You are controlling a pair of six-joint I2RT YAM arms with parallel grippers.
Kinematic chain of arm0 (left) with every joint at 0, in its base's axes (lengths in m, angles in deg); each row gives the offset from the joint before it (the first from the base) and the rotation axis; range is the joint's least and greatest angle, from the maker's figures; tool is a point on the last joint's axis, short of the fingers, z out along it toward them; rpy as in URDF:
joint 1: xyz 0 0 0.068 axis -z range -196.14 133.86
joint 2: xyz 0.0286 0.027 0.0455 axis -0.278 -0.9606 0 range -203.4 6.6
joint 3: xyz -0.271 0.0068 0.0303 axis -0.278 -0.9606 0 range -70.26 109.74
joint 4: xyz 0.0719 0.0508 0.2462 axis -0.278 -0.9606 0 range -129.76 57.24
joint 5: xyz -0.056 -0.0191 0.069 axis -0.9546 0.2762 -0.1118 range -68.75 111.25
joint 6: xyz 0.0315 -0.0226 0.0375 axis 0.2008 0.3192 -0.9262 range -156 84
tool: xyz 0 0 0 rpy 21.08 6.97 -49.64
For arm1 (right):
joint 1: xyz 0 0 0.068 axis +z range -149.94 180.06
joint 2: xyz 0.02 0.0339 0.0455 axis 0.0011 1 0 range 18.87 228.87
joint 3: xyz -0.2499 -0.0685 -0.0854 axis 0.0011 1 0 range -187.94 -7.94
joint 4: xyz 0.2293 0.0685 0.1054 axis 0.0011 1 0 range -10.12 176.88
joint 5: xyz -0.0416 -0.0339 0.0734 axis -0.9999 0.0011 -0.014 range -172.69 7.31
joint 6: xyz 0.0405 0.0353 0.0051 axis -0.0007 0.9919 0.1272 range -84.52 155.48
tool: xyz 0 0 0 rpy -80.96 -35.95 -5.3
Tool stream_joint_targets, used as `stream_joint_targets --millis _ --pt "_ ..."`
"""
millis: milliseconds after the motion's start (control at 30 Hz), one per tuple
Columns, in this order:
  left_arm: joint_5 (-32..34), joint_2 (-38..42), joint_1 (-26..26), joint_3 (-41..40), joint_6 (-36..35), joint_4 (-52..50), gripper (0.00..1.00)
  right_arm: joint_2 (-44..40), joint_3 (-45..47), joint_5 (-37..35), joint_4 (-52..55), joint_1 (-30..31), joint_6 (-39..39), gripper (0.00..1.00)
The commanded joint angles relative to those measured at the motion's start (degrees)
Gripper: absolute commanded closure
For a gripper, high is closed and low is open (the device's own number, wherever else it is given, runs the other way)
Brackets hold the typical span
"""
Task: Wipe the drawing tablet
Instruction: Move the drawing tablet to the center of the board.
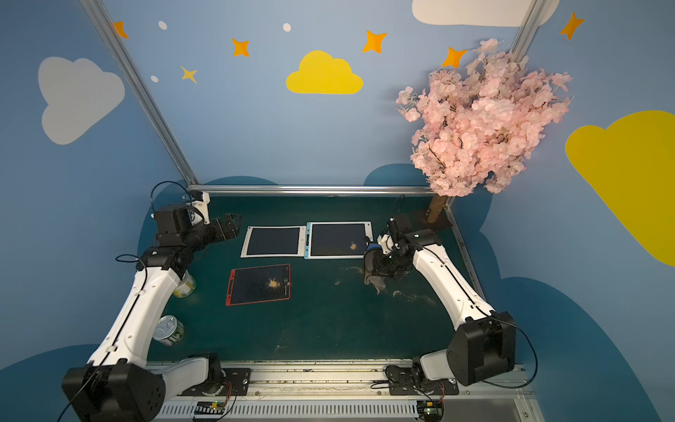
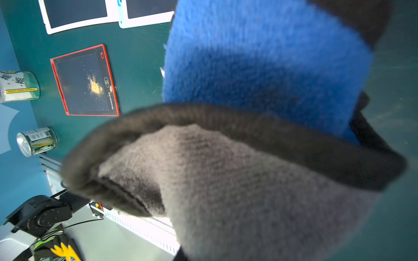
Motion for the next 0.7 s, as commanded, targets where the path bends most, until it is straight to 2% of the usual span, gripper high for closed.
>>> stream_joint_targets --millis 0,100,233,300,433,667 --pt "-1.03 3.3 -0.03 -1.95 3.77 -4.01 0.0 4.29 -3.01 4.16 -1.91 2.57 1.09 1.0" --pt "-3.21 5.87 0.01 -5.77 5.15 -6.82 0.0 9.8 -6.88 4.29 -1.77 6.57 1.88 1.0" --pt "-5.22 10.79 0.05 -14.36 10.29 -3.4 0.0 17.17 -13.44 4.1 -1.07 11.44 3.23 1.0" --pt "-3.93 11.64 0.12 -16.86 10.65 -2.96 0.0 20.86 -16.63 5.09 -0.8 13.07 4.16 1.0" --pt "-2.54 11.17 0.11 -17.82 9.88 -5.92 0.01 27.75 -23.49 6.37 0.68 15.75 5.33 1.0" --pt "-5.81 11.84 0.11 -17.98 11.19 -9.16 0.15 37.54 -32.82 6.01 3.81 19.49 5.42 1.0"
